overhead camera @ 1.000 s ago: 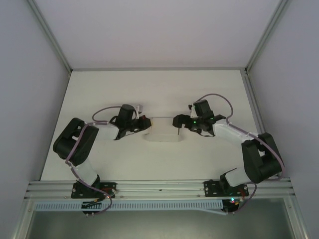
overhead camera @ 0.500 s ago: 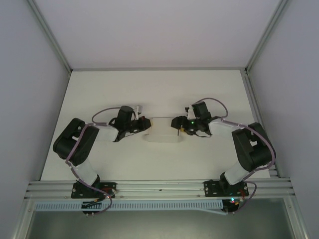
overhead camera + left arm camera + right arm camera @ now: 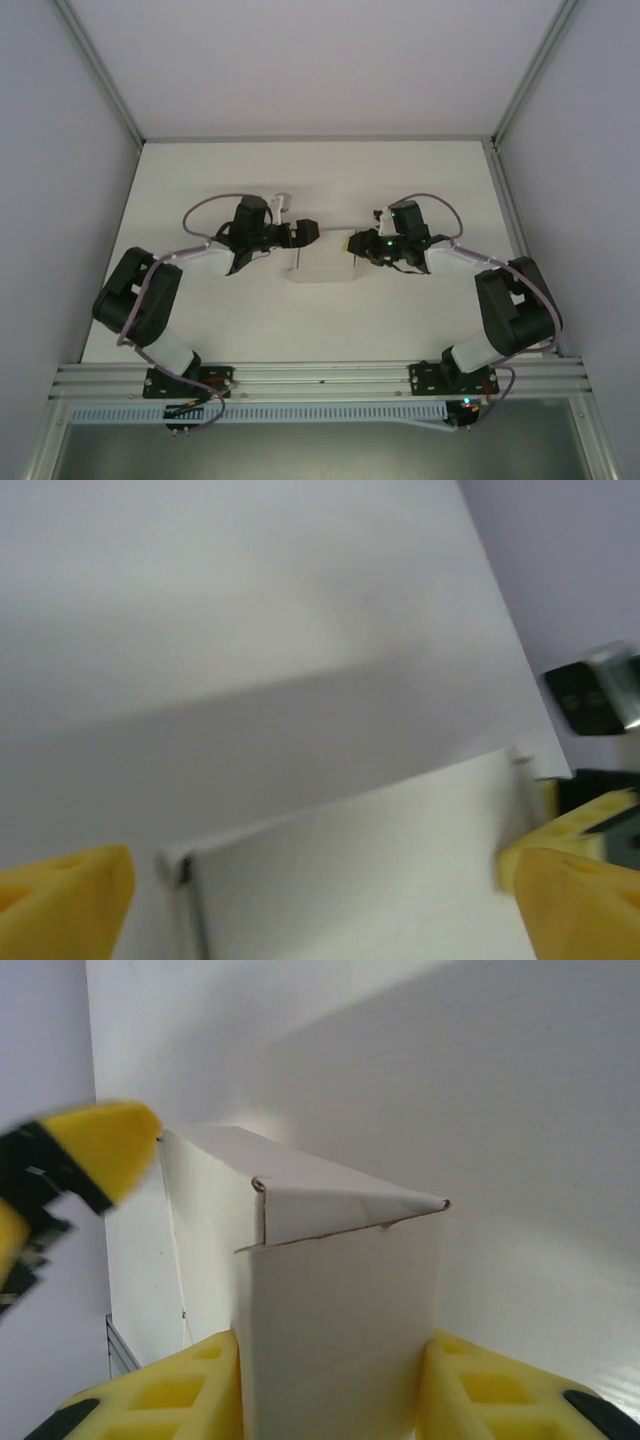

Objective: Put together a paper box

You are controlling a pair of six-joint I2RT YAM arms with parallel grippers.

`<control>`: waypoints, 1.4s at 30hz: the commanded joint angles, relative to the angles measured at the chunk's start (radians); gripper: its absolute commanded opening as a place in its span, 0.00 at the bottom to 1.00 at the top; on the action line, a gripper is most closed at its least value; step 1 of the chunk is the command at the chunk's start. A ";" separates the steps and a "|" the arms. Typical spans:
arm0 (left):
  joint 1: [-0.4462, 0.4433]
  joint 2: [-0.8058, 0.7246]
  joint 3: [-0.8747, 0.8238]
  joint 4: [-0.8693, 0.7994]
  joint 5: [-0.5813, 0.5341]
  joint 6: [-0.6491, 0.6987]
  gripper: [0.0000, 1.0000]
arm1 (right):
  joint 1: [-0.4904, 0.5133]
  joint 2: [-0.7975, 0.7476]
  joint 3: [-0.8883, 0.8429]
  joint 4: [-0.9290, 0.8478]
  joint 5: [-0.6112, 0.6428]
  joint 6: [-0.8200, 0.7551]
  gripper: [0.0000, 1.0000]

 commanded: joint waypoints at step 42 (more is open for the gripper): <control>-0.565 -0.147 0.164 -0.466 -0.717 1.166 0.92 | -0.220 0.053 0.280 -0.780 -0.585 0.118 0.31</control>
